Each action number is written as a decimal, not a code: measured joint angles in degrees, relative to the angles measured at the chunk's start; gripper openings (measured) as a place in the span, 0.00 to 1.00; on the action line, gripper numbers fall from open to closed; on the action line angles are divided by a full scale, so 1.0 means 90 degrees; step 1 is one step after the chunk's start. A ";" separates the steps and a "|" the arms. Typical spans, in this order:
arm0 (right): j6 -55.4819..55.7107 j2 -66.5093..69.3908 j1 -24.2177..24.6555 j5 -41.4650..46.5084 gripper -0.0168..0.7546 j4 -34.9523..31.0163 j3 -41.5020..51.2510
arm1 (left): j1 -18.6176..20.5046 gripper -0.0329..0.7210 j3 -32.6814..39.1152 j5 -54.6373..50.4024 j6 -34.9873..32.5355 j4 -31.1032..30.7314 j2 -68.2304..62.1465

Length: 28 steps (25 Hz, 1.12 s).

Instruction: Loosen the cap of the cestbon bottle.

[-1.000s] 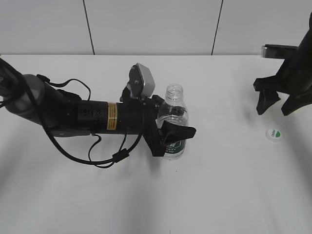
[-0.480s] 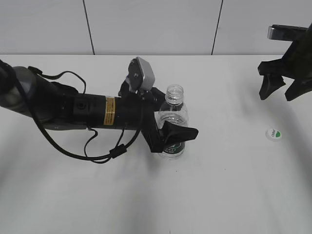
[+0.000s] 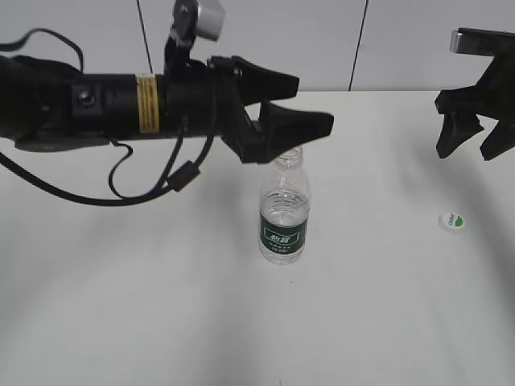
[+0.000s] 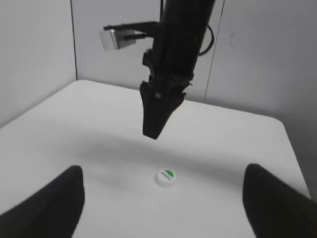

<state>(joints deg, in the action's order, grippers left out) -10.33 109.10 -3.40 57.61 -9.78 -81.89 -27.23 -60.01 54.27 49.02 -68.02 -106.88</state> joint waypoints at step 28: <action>0.0006 -0.2270 0.0000 0.1282 0.70 0.0027 0.0491 | 0.1314 0.63 -0.0699 -1.3543 -0.3286 0.6658 0.3111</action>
<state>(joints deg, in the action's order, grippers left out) -10.27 88.67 -3.40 69.15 -9.54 -77.47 -15.41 -66.30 -67.62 19.45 -8.10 -78.88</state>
